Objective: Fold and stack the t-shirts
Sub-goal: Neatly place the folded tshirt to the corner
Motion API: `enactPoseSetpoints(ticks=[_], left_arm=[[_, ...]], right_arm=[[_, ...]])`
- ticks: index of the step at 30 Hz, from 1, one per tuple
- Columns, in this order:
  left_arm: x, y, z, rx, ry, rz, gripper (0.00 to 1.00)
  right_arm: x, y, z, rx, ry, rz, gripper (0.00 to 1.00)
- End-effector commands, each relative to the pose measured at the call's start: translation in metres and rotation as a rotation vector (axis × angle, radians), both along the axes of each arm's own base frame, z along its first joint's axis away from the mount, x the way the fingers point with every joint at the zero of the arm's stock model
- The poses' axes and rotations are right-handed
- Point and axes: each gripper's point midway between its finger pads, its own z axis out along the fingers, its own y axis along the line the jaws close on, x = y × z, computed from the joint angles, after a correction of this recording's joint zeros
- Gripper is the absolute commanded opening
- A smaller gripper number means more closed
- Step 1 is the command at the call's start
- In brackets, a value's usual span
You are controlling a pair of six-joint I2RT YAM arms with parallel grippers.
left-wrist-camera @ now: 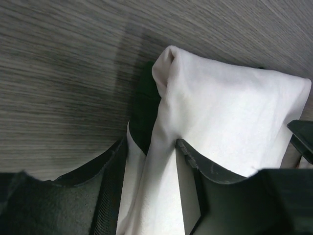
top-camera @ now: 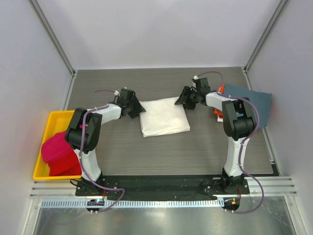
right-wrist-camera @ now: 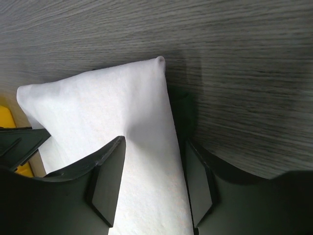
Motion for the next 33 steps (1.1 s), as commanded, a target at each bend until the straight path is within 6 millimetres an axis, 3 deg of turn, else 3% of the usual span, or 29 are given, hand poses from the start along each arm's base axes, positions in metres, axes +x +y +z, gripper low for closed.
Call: enactPoseSetpoints(ticks=[1,6,8,11,15,17,20,21,22,24,28,30,31,33], left_arm=[[0.019,-0.006,0.008,-0.024,-0.042,0.007,0.45],[0.028,-0.004,0.003,-0.005,-0.044,0.028,0.39],[0.035,-0.007,0.004,-0.003,-0.055,0.015,0.29],[0.04,-0.012,0.002,-0.006,-0.061,-0.008,0.11],[0.05,-0.015,0.01,-0.004,-0.088,-0.017,0.01],[0.055,-0.016,0.02,-0.005,-0.116,-0.014,0.0],[0.057,-0.014,0.034,0.012,-0.163,-0.017,0.0],[0.059,-0.015,0.049,0.009,-0.208,-0.026,0.0],[0.058,-0.018,0.055,0.01,-0.235,-0.033,0.0],[0.055,-0.022,0.076,0.004,-0.292,-0.053,0.0],[0.046,-0.042,0.111,-0.031,-0.381,-0.093,0.0],[0.043,-0.048,0.126,-0.044,-0.411,-0.098,0.0],[0.037,-0.055,0.141,-0.065,-0.434,-0.107,0.0],[0.035,-0.064,0.163,-0.093,-0.471,-0.116,0.0]], right_arm=[[0.008,0.006,-0.005,0.024,0.005,0.006,0.56],[0.013,0.007,-0.014,0.028,0.019,-0.002,0.54],[0.015,0.009,-0.016,0.035,0.022,-0.005,0.5],[0.021,0.009,-0.015,0.036,0.016,-0.012,0.32],[0.032,0.011,-0.001,0.043,-0.034,-0.018,0.24],[0.038,0.008,0.01,0.03,-0.068,-0.036,0.05],[0.042,0.003,0.036,0.022,-0.144,-0.068,0.01],[0.042,0.001,0.055,0.024,-0.186,-0.071,0.01],[0.041,0.0,0.062,0.022,-0.203,-0.076,0.01],[0.035,-0.005,0.072,0.009,-0.23,-0.085,0.01],[0.018,-0.014,0.121,0.007,-0.329,-0.103,0.01],[0.011,-0.024,0.133,-0.022,-0.344,-0.132,0.01],[0.005,-0.029,0.157,-0.024,-0.39,-0.144,0.01],[-0.005,-0.042,0.171,-0.061,-0.401,-0.186,0.01]])
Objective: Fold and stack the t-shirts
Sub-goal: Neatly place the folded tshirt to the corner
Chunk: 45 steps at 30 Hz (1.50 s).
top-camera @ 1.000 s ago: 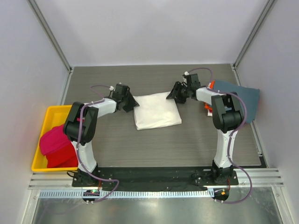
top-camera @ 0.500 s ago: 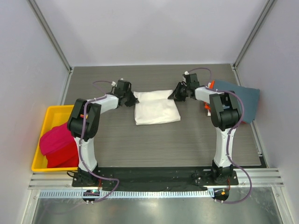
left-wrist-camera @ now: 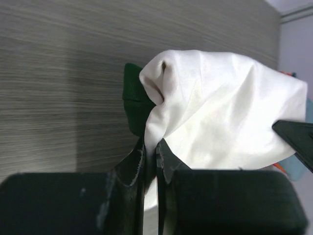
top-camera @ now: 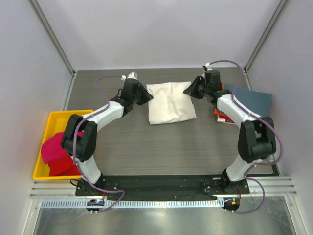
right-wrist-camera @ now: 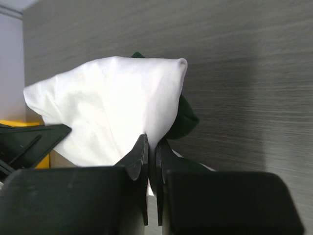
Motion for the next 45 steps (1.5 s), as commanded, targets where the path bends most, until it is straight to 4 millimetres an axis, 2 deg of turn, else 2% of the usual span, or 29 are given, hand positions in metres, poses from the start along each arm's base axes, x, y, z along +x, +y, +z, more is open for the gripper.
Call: enactPoseSetpoints(ticks=[1,4,5,6,8,10,11,12,13,14,15,16,17,18,19,20,21,22,23,24,25,27,29,32,35,40,42,44,45], left_arm=[[0.001,-0.021,0.083,-0.08,-0.201,-0.024,0.0],[-0.01,-0.045,0.12,-0.12,-0.264,-0.073,0.0],[-0.013,-0.05,0.132,-0.133,-0.283,-0.081,0.0],[-0.015,-0.058,0.151,-0.156,-0.316,-0.092,0.0],[-0.024,-0.079,0.167,-0.182,-0.333,-0.132,0.0],[-0.033,-0.102,0.197,-0.225,-0.377,-0.173,0.0],[-0.028,-0.109,0.198,-0.223,-0.38,-0.159,0.0],[-0.03,-0.119,0.203,-0.236,-0.385,-0.169,0.0],[-0.037,-0.135,0.225,-0.269,-0.415,-0.196,0.0],[-0.037,-0.146,0.228,-0.281,-0.417,-0.207,0.0],[-0.035,-0.161,0.217,-0.284,-0.395,-0.222,0.0],[-0.042,-0.181,0.221,-0.301,-0.396,-0.253,0.0],[-0.044,-0.193,0.243,-0.335,-0.433,-0.269,0.0],[-0.045,-0.215,0.229,-0.329,-0.416,-0.297,0.0],[-0.046,-0.226,0.231,-0.337,-0.423,-0.309,0.0],[-0.047,-0.236,0.26,-0.381,-0.471,-0.32,0.0],[-0.051,-0.25,0.257,-0.387,-0.466,-0.341,0.0],[-0.046,-0.266,0.238,-0.381,-0.444,-0.35,0.0],[-0.044,-0.274,0.24,-0.395,-0.45,-0.356,0.0],[-0.045,-0.28,0.26,-0.43,-0.485,-0.361,0.0],[-0.042,-0.296,0.243,-0.433,-0.466,-0.37,0.0],[-0.043,-0.306,0.259,-0.486,-0.499,-0.375,0.0],[-0.037,-0.317,0.243,-0.509,-0.482,-0.372,0.0],[-0.032,-0.325,0.237,-0.556,-0.5,-0.369,0.0],[-0.031,-0.329,0.245,-0.608,-0.532,-0.369,0.0],[-0.033,-0.343,0.237,-0.639,-0.568,-0.376,0.0],[-0.031,-0.344,0.244,-0.678,-0.595,-0.373,0.0],[-0.024,-0.352,0.226,-0.682,-0.58,-0.362,0.0],[-0.024,-0.351,0.236,-0.715,-0.596,-0.354,0.0]], right_arm=[[-0.005,-0.026,0.068,-0.051,-0.161,-0.093,0.01],[-0.021,-0.053,0.101,-0.086,-0.2,-0.178,0.01],[-0.03,-0.071,0.111,-0.099,-0.193,-0.223,0.01],[-0.034,-0.08,0.117,-0.104,-0.196,-0.247,0.01],[-0.044,-0.104,0.128,-0.122,-0.186,-0.312,0.01],[-0.053,-0.139,0.149,-0.139,-0.213,-0.407,0.01],[-0.059,-0.148,0.15,-0.157,-0.197,-0.431,0.01],[-0.064,-0.18,0.156,-0.186,-0.203,-0.516,0.01],[-0.067,-0.193,0.165,-0.197,-0.211,-0.55,0.01],[-0.073,-0.206,0.162,-0.211,-0.18,-0.579,0.01],[-0.077,-0.217,0.164,-0.224,-0.173,-0.6,0.01],[-0.081,-0.239,0.167,-0.229,-0.167,-0.656,0.01],[-0.086,-0.248,0.167,-0.233,-0.154,-0.675,0.01],[-0.089,-0.256,0.167,-0.235,-0.148,-0.694,0.01],[-0.094,-0.275,0.168,-0.238,-0.143,-0.74,0.01],[-0.098,-0.283,0.168,-0.24,-0.133,-0.761,0.01],[-0.098,-0.286,0.167,-0.227,-0.129,-0.755,0.01],[-0.101,-0.293,0.169,-0.232,-0.127,-0.77,0.01],[-0.104,-0.305,0.164,-0.239,-0.106,-0.805,0.01],[-0.106,-0.312,0.163,-0.244,-0.099,-0.825,0.01],[-0.107,-0.317,0.163,-0.244,-0.095,-0.841,0.01],[-0.111,-0.334,0.157,-0.243,-0.073,-0.883,0.01],[-0.114,-0.349,0.153,-0.241,-0.054,-0.923,0.01],[-0.115,-0.361,0.15,-0.237,-0.043,-0.954,0.01],[-0.115,-0.378,0.147,-0.261,-0.027,-1.002,0.01],[-0.107,-0.39,0.142,-0.266,-0.015,-1.036,0.01],[-0.106,-0.396,0.138,-0.281,-0.008,-1.054,0.01],[-0.105,-0.401,0.131,-0.298,0.002,-1.066,0.01],[-0.106,-0.405,0.129,-0.312,0.011,-1.081,0.01]])
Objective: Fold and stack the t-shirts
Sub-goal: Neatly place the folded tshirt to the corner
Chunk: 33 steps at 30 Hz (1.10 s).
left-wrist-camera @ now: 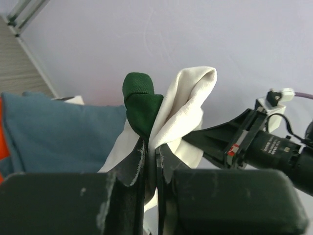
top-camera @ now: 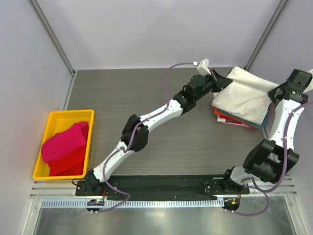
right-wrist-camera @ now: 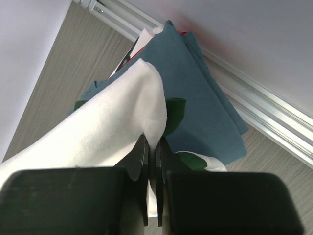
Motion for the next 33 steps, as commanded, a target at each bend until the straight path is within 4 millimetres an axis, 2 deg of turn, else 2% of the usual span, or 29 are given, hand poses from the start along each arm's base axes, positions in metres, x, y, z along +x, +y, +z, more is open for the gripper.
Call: enactPoseSetpoints(ticks=[1,2,6,10,14,15,20,21,24,29,33], left_arm=[[0.009,0.006,0.057,-0.211,-0.084,0.041,0.0],[0.01,0.005,0.056,-0.22,-0.08,0.043,0.0],[0.013,0.005,0.049,-0.237,-0.057,0.059,0.0],[0.008,0.005,0.056,-0.265,-0.056,0.056,0.0],[0.008,0.004,0.055,-0.267,-0.044,0.073,0.0],[0.009,0.005,0.056,-0.267,-0.041,0.073,0.0],[-0.005,0.001,0.062,-0.257,-0.045,0.063,0.0],[-0.009,0.004,0.073,-0.27,-0.06,0.067,0.0],[-0.019,0.002,0.081,-0.271,-0.067,0.065,0.0],[-0.016,0.002,0.075,-0.262,-0.034,0.081,0.0],[-0.011,0.003,0.07,-0.251,-0.029,0.105,0.0]], right_arm=[[0.004,-0.032,0.026,-0.11,-0.048,-0.087,0.01],[0.006,-0.037,0.018,-0.104,-0.03,-0.094,0.01],[0.005,-0.051,0.014,-0.102,-0.019,-0.127,0.01],[0.002,-0.056,0.018,-0.122,-0.022,-0.155,0.01],[0.002,-0.06,0.013,-0.127,-0.014,-0.174,0.01],[0.004,-0.062,0.007,-0.12,-0.001,-0.177,0.01],[0.004,-0.061,0.017,-0.123,-0.027,-0.176,0.01],[0.001,-0.061,0.02,-0.13,-0.031,-0.182,0.01],[-0.006,-0.063,0.028,-0.153,-0.036,-0.196,0.01],[-0.013,-0.066,0.027,-0.136,-0.038,-0.207,0.01],[-0.008,-0.068,0.019,-0.119,-0.03,-0.201,0.01]])
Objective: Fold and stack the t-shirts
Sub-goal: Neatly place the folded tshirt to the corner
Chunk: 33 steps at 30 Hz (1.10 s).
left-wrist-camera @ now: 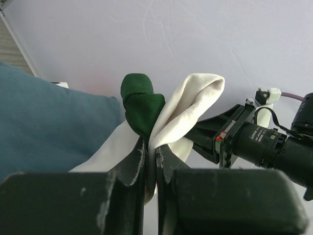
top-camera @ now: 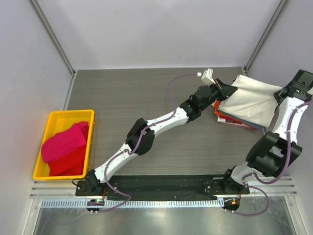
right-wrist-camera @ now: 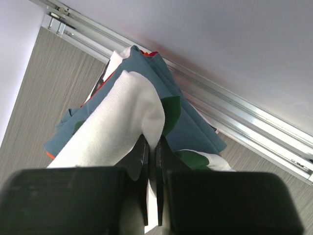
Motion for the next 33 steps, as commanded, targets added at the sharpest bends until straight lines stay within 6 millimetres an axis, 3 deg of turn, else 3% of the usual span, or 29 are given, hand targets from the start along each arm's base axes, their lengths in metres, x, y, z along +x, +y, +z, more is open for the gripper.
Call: enactPoseSetpoints(ticks=[1,5,6,8,10,12,13,16,17,19,20,21,22,23,25,27,31,32,33], left_arm=[[0.01,0.035,0.096,-0.148,-0.092,0.097,0.0],[0.021,0.041,0.096,-0.149,-0.09,0.148,0.0],[0.028,0.04,0.085,-0.137,-0.078,0.163,0.0],[0.041,0.045,0.082,-0.149,-0.077,0.189,0.0],[0.056,0.045,0.057,-0.15,-0.044,0.206,0.0],[0.068,0.051,0.052,-0.19,-0.036,0.229,0.01],[0.075,0.048,0.031,-0.189,-0.006,0.233,0.01],[0.084,0.049,0.017,-0.199,-0.002,0.272,0.01],[0.088,0.051,0.012,-0.197,0.002,0.289,0.03],[0.095,0.054,0.0,-0.185,0.013,0.337,0.17],[0.099,0.058,-0.003,-0.183,0.01,0.363,0.42],[0.103,0.061,-0.008,-0.181,0.01,0.389,0.56],[0.105,0.064,-0.005,-0.191,-0.005,0.408,0.67],[0.115,0.07,-0.011,-0.17,-0.012,0.426,0.79],[0.125,0.079,-0.007,-0.166,-0.025,0.427,0.82],[0.139,0.099,0.013,-0.171,-0.049,0.433,0.86],[0.147,0.127,0.048,-0.138,-0.113,0.432,0.84],[0.149,0.131,0.044,-0.11,-0.11,0.422,0.81],[0.139,0.137,0.073,-0.126,-0.136,0.4,0.8]], right_arm=[[-0.004,-0.027,0.035,-0.098,-0.074,-0.077,0.01],[0.007,-0.029,0.026,-0.07,-0.07,-0.062,0.01],[0.01,-0.03,0.02,-0.058,-0.064,-0.061,0.01],[0.012,-0.031,0.016,-0.054,-0.062,-0.064,0.01],[0.014,-0.034,0.01,-0.046,-0.058,-0.074,0.01],[0.018,-0.033,0.008,-0.034,-0.068,-0.072,0.01],[0.021,-0.035,0.005,-0.028,-0.07,-0.073,0.01],[0.027,-0.041,0.001,-0.033,-0.074,-0.079,0.01],[0.029,-0.043,-0.006,-0.025,-0.065,-0.082,0.01],[0.036,-0.045,-0.012,-0.011,-0.065,-0.067,0.07],[0.04,-0.045,-0.018,0.007,-0.064,-0.07,0.2],[0.046,-0.046,-0.027,0.028,-0.059,-0.068,0.36],[0.048,-0.048,-0.031,0.037,-0.06,-0.076,0.69],[0.051,-0.049,-0.035,0.048,-0.067,-0.088,0.83],[0.061,-0.054,-0.034,0.04,-0.084,-0.072,0.9],[0.065,-0.057,-0.028,0.026,-0.094,-0.067,0.9],[0.069,-0.047,0.01,-0.026,-0.139,-0.03,0.89],[0.07,-0.041,0.017,-0.035,-0.145,-0.014,0.85],[0.071,-0.036,0.022,-0.04,-0.147,0.002,0.82]])
